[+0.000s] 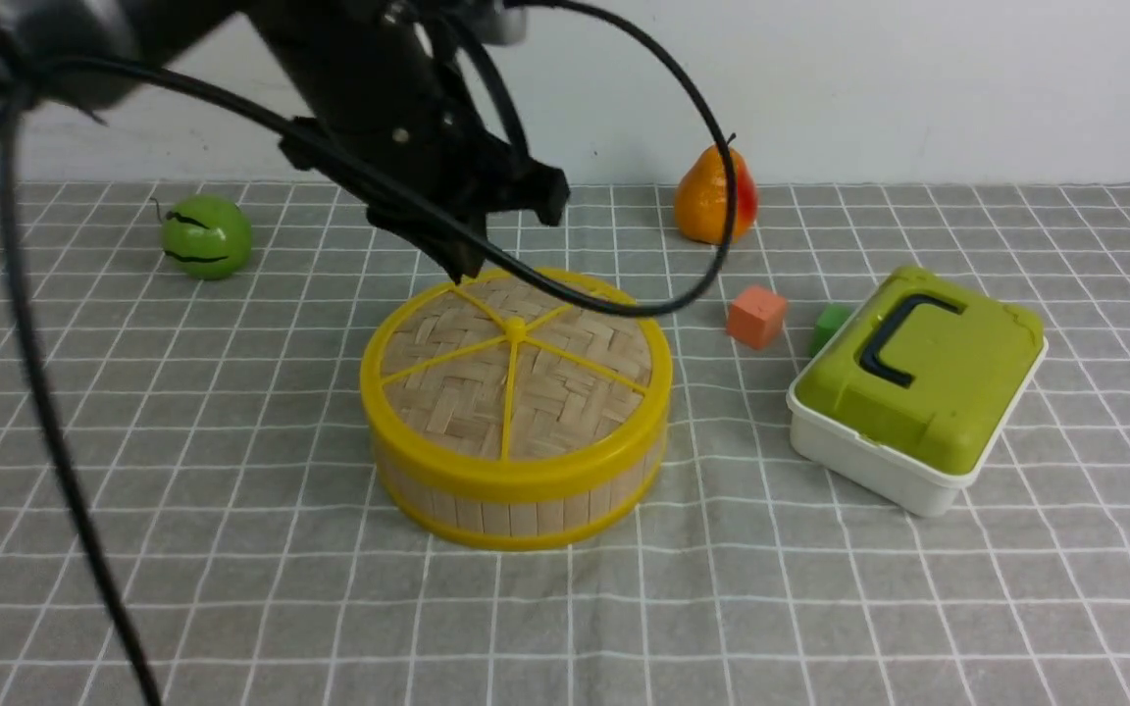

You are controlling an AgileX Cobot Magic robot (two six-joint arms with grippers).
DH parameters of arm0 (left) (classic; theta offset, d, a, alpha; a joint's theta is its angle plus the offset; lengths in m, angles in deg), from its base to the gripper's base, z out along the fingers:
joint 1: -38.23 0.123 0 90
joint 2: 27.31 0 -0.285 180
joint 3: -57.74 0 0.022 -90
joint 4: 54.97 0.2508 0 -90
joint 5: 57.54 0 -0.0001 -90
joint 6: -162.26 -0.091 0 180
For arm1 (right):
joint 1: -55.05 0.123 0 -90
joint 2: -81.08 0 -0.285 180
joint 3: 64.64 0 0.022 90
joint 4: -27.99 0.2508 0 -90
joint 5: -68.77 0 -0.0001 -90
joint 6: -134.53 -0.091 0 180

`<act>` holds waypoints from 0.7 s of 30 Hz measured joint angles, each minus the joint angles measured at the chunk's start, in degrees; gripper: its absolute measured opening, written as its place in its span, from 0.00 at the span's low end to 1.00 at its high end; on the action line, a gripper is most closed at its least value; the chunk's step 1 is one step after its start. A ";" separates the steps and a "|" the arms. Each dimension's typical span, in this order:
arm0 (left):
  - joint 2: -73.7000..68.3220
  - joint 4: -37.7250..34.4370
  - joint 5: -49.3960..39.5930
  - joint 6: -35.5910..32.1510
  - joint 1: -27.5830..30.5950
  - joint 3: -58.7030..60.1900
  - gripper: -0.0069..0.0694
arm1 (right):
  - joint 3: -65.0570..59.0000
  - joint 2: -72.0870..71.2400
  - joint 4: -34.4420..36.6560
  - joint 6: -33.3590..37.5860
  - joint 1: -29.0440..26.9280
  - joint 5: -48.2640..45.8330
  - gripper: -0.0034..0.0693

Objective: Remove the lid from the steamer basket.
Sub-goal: Use the left arm to lift the lid of the steamer

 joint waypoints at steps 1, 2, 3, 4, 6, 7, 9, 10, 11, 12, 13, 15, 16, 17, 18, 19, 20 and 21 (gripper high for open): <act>-1.73 0.52 0.06 0.00 -0.62 -0.94 0.22 | 0.00 0.00 0.00 0.00 0.00 0.00 0.38; -3.06 0.88 0.22 0.00 -1.18 -1.60 0.26 | 0.00 0.00 0.00 0.00 0.00 0.00 0.38; -4.92 1.33 0.60 0.00 -1.69 -2.54 0.32 | 0.00 0.00 0.00 0.00 0.00 0.00 0.38; -6.11 1.74 1.01 0.00 -2.13 -3.11 0.36 | 0.00 0.00 0.00 0.00 0.00 0.00 0.38; -8.60 2.73 2.67 0.00 -2.64 -4.38 0.45 | 0.00 0.00 0.00 0.00 0.00 0.00 0.38; -9.86 3.28 3.53 0.18 -2.72 -4.93 0.48 | 0.00 0.00 0.00 0.00 0.00 0.00 0.38; -11.89 5.03 4.91 1.11 -2.72 -5.57 0.52 | 0.00 0.00 0.00 0.00 0.00 0.00 0.38; -12.67 6.42 5.45 1.94 -2.72 -5.71 0.53 | 0.00 0.00 0.00 0.00 0.00 0.00 0.38; -13.20 7.67 5.71 2.85 -2.72 -5.83 0.53 | 0.00 0.00 0.00 0.00 0.00 0.00 0.38; -13.78 9.31 6.07 3.87 -2.72 -5.96 0.53 | 0.00 0.00 0.00 0.00 0.00 0.00 0.38; -14.10 10.82 6.37 4.82 -2.72 -5.97 0.52 | 0.00 0.00 0.00 0.00 0.00 0.00 0.38; -14.47 12.89 7.38 6.30 -2.72 -6.02 0.49 | 0.00 0.00 0.00 0.00 0.00 0.00 0.38; -14.55 13.57 7.91 6.87 -2.72 -6.02 0.48 | 0.00 0.00 0.00 0.00 0.00 0.00 0.38; -14.62 13.89 8.27 7.25 -2.72 -6.02 0.46 | 0.00 0.00 0.00 0.00 0.00 0.00 0.38; -14.75 13.94 8.58 7.53 -2.72 -6.03 0.45 | 0.00 0.00 0.00 0.00 0.00 0.00 0.38; -14.75 13.94 8.60 7.61 -2.72 -6.03 0.44 | 0.00 0.00 0.00 0.00 0.00 0.00 0.38; -14.97 13.94 8.67 8.09 -2.72 -6.03 0.43 | 0.00 0.00 0.00 0.00 0.00 0.00 0.38; -15.14 13.94 8.47 8.60 -2.72 -6.03 0.42 | 0.00 0.00 0.00 0.00 0.00 0.00 0.38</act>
